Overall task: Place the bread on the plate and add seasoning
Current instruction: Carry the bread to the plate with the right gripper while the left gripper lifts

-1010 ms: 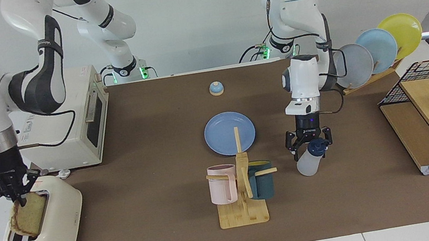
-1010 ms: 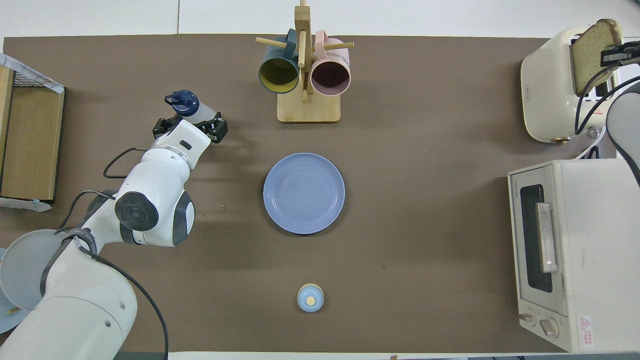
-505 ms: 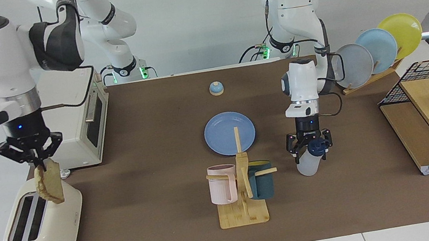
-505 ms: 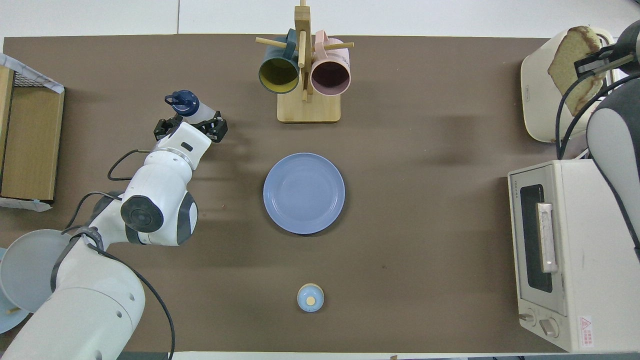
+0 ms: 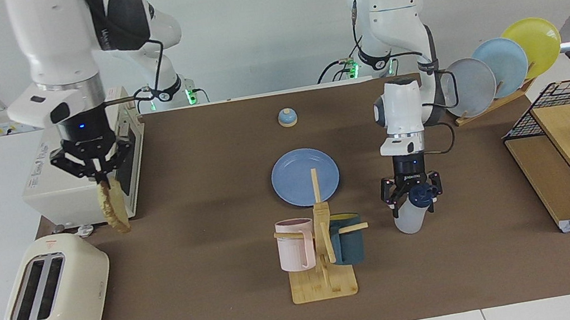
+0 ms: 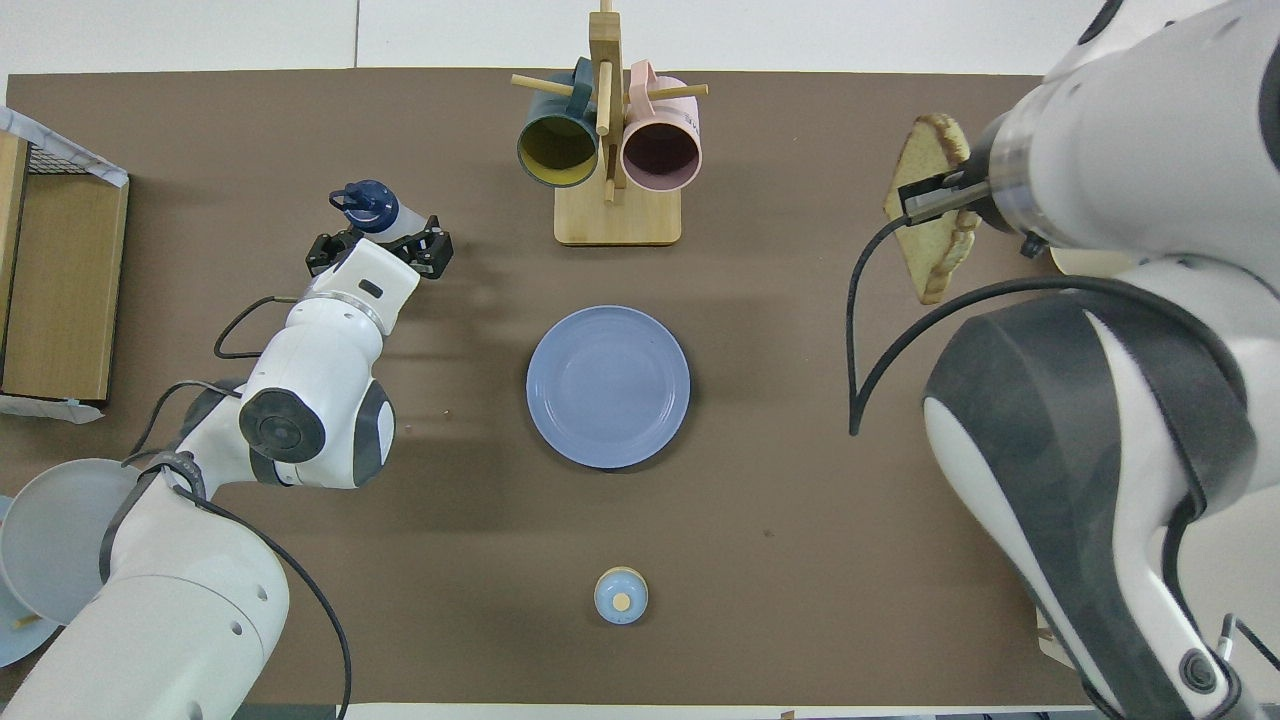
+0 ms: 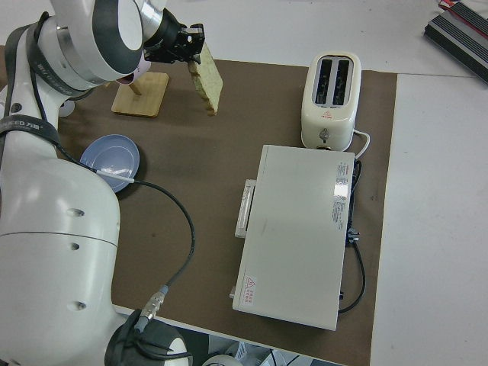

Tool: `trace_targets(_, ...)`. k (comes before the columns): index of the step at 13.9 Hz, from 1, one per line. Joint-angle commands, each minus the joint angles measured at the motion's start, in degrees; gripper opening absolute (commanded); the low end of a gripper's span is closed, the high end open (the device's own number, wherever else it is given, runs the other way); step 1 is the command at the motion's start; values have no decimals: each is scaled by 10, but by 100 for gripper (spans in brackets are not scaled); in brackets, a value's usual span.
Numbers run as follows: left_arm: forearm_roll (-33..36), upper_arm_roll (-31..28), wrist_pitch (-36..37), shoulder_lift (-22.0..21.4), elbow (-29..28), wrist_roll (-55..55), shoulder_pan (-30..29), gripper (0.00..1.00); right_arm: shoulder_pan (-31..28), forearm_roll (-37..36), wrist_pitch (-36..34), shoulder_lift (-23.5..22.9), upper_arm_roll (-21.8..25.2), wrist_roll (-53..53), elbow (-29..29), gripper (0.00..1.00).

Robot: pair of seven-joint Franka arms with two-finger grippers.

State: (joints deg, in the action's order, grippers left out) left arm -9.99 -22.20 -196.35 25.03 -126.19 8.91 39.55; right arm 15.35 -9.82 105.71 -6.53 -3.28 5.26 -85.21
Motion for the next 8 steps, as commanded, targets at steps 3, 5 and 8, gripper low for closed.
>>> trace_targets(3,-6,-7,-4,12,10,1,4,25,50,74,25,38,-4,97,-75,0)
trace_targets(5,-5,-7,-3,12,10,-5,3,0,97,76,65,39,-4,182,-107,0)
trace_targets(8,0,-7,-5,12,13,-8,-10,0,162,67,176,23,-4,272,-172,0)
